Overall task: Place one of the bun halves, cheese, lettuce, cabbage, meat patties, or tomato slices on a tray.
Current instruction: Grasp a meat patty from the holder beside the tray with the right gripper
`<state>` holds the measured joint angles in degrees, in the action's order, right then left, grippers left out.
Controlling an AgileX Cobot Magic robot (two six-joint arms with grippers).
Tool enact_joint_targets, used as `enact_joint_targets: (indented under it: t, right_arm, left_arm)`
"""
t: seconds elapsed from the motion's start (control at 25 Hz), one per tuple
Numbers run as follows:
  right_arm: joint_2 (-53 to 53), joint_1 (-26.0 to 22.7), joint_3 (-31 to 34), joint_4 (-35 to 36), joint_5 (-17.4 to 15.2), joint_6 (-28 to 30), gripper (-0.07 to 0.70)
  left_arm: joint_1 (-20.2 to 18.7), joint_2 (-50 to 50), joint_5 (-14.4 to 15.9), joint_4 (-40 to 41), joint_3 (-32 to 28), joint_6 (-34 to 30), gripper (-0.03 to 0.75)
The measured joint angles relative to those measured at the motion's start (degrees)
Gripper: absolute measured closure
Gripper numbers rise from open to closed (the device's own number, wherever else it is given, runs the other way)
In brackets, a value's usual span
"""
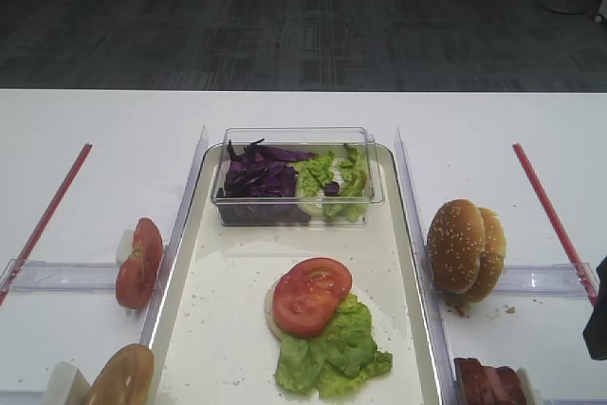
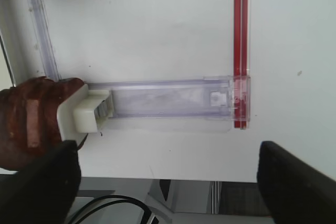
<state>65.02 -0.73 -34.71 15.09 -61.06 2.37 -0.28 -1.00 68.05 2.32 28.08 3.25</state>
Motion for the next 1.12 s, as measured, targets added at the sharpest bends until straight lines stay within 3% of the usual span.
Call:
enact_joint_targets:
  t: [0.64,1.12]
  right_arm:
    - [3.06,22.38,-0.24,-3.25,3.97,-17.92,-0.06]
    - [13.98,37.51,-10.83,-5.74,6.06,-27.75,-0.06]
  left_arm:
    - [0.0,0.0,0.0,0.0,0.0,0.0,0.225]
    - [0.0,0.0,0.0,0.0,0.0,0.0,0.225]
